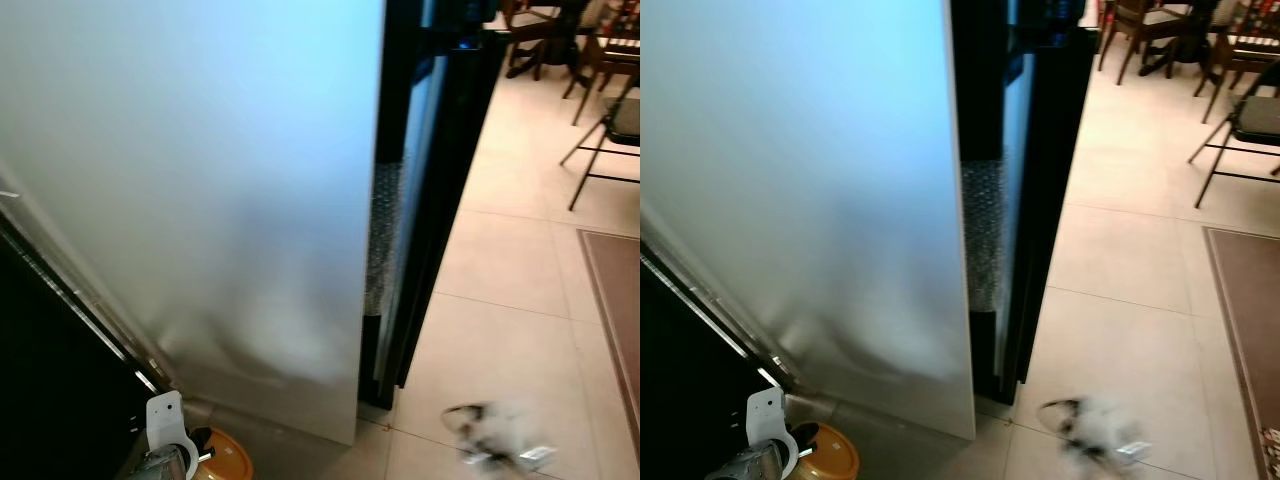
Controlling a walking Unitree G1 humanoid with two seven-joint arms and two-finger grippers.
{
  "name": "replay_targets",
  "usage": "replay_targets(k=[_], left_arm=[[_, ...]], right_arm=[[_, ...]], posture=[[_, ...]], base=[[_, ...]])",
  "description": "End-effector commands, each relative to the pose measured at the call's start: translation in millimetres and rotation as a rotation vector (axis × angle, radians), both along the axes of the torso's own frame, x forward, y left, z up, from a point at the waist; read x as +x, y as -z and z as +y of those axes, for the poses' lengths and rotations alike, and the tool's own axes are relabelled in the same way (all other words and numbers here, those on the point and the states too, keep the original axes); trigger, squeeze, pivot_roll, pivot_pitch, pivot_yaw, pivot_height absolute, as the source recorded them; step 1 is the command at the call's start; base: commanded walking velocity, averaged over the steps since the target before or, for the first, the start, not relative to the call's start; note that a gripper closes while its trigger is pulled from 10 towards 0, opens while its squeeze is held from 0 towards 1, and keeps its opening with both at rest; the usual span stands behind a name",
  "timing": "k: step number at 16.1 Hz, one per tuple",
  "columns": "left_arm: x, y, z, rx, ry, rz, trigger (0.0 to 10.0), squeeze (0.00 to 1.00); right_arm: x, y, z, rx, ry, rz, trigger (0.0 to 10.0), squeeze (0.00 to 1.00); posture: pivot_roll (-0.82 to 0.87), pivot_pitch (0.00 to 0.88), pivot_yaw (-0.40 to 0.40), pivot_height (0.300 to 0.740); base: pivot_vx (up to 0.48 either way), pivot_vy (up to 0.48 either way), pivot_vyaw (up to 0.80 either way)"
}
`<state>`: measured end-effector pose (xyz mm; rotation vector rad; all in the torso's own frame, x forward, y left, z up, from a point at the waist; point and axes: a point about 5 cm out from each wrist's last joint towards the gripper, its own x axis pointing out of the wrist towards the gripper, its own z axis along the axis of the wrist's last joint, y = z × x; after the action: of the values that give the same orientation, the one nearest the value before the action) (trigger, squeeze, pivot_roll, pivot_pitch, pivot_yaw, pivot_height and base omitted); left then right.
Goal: Restocking fridge
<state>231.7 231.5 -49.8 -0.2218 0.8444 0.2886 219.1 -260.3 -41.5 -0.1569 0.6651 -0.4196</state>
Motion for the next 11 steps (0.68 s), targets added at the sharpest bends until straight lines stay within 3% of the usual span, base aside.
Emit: replay_targets(k=[1,5,9,11], left_arm=[[-2.2,1,2.6,0.008,-0.006,0.016,10.0,0.00],[-5.2,4,0.3,0.004,-0.008,0.026,10.0,0.00],[-2.7,2,-0.3,0.010,0.000,0.020,10.0,0.00],[-2.0,2,-0.2,0.011,-0.001,0.018,10.0,0.00]], right_arm=[[12.8,-13,-4.6,-0.017,-0.029,-0.080,10.0,0.00],[20.0,-26,-5.0,-0.023,0.064,-0.243,10.0,0.00],[52.4,-60,-6.3,0.007,-0.009,-0.446,10.0,0.00],[71.9,-80,0.8,0.062,-0.132,-0.532,10.0,0.00]], posture=[[-0.04,0.000,0.045,0.740],[-0.04,0.000,0.046,0.740],[-0.04,0.000,0.032,0.740],[-0.05,0.000,0.033,0.740]], base=[[0.000,0.000,0.00],[0.000,0.000,0.00],[0.000,0.000,0.00],[0.000,0.000,0.00]])
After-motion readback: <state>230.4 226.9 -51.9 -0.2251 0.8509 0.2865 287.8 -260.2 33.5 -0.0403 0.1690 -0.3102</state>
